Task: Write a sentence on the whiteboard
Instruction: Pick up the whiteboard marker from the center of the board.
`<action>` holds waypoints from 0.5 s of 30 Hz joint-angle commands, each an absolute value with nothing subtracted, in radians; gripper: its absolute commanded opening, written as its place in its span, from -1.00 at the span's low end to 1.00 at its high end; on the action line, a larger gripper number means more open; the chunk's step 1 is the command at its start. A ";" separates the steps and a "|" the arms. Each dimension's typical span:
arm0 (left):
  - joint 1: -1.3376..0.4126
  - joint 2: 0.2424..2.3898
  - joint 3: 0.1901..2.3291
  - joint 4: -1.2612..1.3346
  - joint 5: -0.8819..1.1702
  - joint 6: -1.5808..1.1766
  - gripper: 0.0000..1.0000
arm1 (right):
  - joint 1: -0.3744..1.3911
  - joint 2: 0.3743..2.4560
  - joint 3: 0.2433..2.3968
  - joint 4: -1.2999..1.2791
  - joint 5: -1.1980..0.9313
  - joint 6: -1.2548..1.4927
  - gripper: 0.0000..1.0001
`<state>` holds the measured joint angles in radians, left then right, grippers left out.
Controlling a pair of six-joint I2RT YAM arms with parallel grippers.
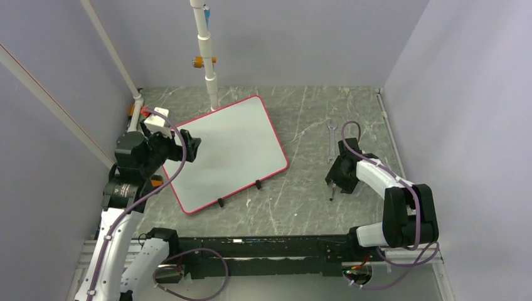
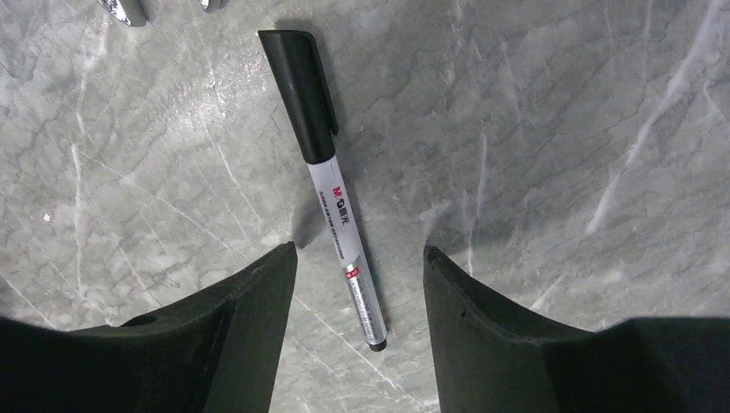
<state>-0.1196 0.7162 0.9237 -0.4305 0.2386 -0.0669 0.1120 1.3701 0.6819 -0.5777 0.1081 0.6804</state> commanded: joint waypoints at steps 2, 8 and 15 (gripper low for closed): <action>-0.123 0.698 0.951 -0.399 0.258 -0.058 0.92 | 0.115 1.398 0.689 -0.537 0.104 0.657 0.07; -0.123 0.709 0.949 -0.399 0.273 -0.057 0.91 | 0.123 1.417 0.696 -0.532 0.113 0.618 -0.58; -0.124 0.716 0.941 -0.377 0.364 -0.048 0.91 | 0.249 1.326 0.766 -0.594 0.175 0.576 -1.00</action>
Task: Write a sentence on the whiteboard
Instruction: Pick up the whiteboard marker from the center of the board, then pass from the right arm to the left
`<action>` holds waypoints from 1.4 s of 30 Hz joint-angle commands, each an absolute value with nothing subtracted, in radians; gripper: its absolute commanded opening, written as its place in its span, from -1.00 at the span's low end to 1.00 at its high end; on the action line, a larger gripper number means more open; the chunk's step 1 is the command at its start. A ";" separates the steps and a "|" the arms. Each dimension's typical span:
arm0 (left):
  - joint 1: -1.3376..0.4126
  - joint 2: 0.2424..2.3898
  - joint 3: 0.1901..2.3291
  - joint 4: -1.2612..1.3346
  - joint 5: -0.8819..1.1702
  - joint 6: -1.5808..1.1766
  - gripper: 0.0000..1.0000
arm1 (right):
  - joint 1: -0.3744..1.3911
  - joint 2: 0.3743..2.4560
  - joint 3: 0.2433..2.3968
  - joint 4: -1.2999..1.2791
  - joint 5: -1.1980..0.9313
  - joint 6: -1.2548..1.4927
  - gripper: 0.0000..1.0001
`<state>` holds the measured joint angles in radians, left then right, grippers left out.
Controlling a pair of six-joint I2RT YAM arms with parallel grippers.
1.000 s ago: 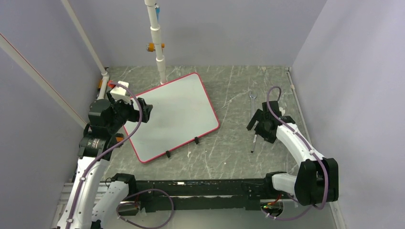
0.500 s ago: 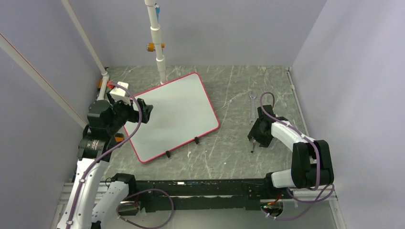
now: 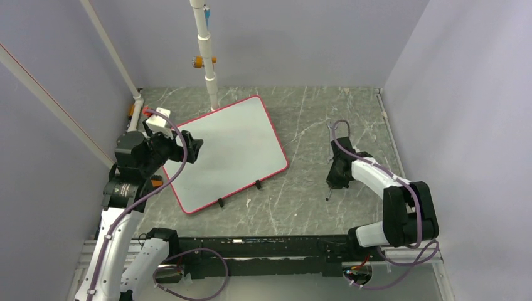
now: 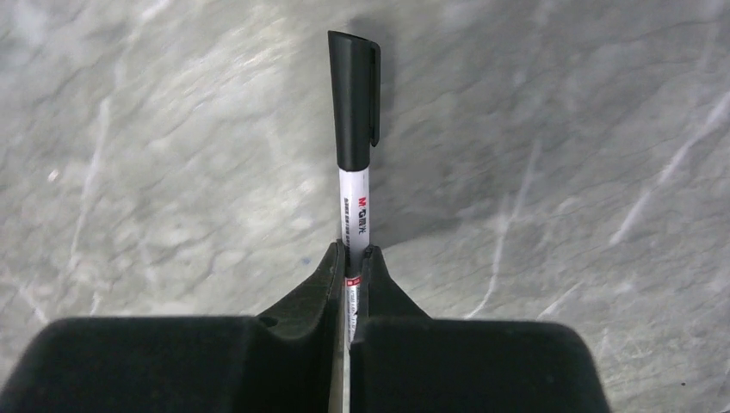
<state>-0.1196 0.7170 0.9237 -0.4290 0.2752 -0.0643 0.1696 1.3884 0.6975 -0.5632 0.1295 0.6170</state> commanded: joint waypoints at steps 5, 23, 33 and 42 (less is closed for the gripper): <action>-0.124 0.737 0.928 -0.335 0.579 -0.054 0.91 | 0.349 1.198 0.853 -0.613 0.118 0.485 -1.00; -0.181 0.890 0.907 -0.155 1.009 -0.296 0.54 | 0.690 0.961 0.980 -0.369 -0.280 0.108 -1.00; -0.219 0.942 0.902 -0.080 1.039 -0.462 0.35 | 1.002 1.114 1.111 -0.406 0.068 -0.035 -1.00; -0.257 0.970 0.917 -0.161 0.995 -0.417 0.09 | 1.178 1.208 1.160 -0.373 0.354 -0.161 -1.00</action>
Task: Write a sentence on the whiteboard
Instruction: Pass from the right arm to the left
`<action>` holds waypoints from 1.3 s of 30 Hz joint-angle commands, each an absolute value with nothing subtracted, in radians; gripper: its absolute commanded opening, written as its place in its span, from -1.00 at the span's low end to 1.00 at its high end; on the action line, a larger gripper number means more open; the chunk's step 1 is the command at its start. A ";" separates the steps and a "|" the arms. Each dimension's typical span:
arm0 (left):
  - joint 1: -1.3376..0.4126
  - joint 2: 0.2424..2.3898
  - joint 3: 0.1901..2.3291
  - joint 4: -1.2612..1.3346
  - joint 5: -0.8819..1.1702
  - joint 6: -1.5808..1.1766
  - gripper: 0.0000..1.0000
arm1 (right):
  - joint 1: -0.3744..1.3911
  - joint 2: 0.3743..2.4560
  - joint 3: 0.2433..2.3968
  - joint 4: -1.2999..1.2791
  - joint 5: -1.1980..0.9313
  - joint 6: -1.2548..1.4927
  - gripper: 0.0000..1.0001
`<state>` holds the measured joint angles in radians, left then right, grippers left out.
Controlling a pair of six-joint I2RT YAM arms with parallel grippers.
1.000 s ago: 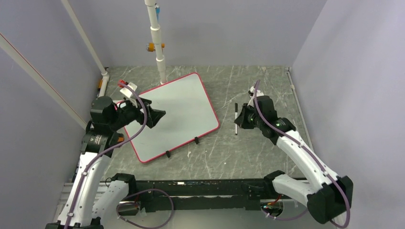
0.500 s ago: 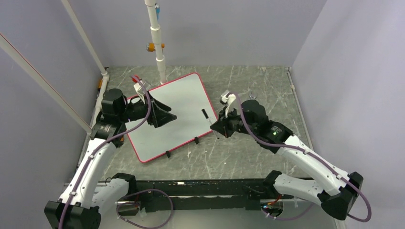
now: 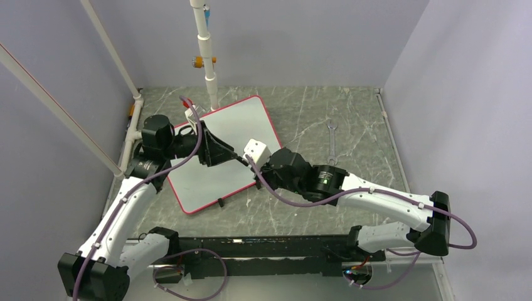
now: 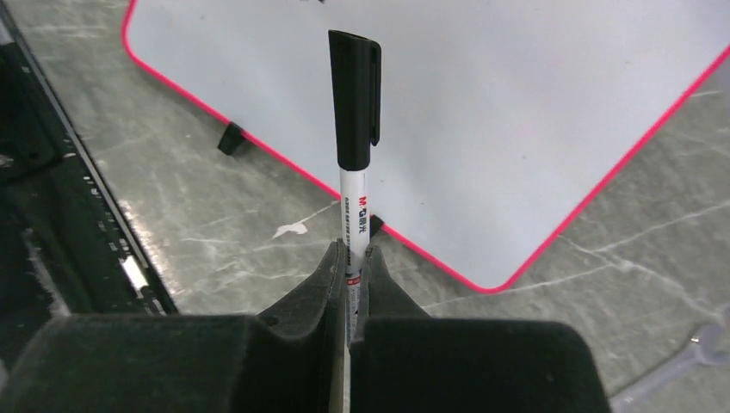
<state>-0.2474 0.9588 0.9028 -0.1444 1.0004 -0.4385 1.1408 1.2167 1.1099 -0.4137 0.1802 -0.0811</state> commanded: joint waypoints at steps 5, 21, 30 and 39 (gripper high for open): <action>-0.258 0.988 0.928 -0.192 0.982 -0.404 0.06 | 1.212 1.225 1.176 -0.359 0.425 -0.209 -1.00; -0.268 0.999 0.916 -0.158 1.002 -0.439 0.03 | 1.232 1.286 1.205 -0.352 0.448 -0.277 -1.00; -0.277 0.998 0.922 -0.174 0.995 -0.421 -0.14 | 1.241 1.298 1.215 -0.333 0.451 -0.296 -1.00; -0.285 1.006 0.927 -0.190 0.988 -0.409 -0.27 | 1.248 1.314 1.234 -0.326 0.442 -0.324 -1.00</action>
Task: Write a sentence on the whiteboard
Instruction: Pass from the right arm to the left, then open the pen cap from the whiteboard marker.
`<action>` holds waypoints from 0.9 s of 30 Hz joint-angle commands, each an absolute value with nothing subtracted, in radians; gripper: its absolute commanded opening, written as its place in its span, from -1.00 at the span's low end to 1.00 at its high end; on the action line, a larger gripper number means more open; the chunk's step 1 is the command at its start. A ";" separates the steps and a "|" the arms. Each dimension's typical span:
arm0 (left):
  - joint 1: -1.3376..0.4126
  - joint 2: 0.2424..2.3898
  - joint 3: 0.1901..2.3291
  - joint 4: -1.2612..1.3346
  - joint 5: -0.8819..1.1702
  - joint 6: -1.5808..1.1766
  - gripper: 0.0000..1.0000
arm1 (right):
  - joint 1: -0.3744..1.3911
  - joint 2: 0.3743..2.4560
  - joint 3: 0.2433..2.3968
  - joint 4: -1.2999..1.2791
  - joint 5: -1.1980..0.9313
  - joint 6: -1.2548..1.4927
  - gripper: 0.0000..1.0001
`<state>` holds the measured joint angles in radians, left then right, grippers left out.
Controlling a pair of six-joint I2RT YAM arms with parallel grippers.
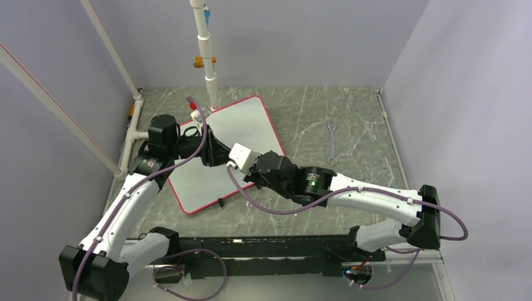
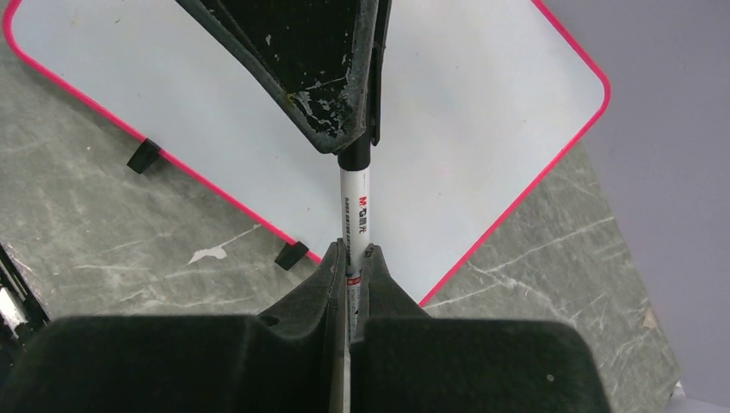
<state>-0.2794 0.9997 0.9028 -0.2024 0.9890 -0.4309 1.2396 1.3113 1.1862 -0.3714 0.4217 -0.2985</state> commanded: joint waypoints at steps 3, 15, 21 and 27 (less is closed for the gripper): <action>-0.285 1.009 0.931 -0.198 0.985 -0.404 -0.37 | 1.250 1.313 1.233 -0.321 0.437 -0.325 -1.00; -0.285 1.001 0.947 -0.220 0.937 -0.382 -1.00 | 1.256 1.271 1.185 -0.256 0.427 -0.266 -0.82; -0.282 0.970 0.938 -0.189 0.944 -0.387 -1.00 | 1.160 1.171 1.106 -0.187 0.339 -0.052 0.54; -0.279 0.873 0.874 -0.023 0.919 -0.475 -1.00 | 0.931 0.991 0.988 -0.044 0.044 0.226 0.55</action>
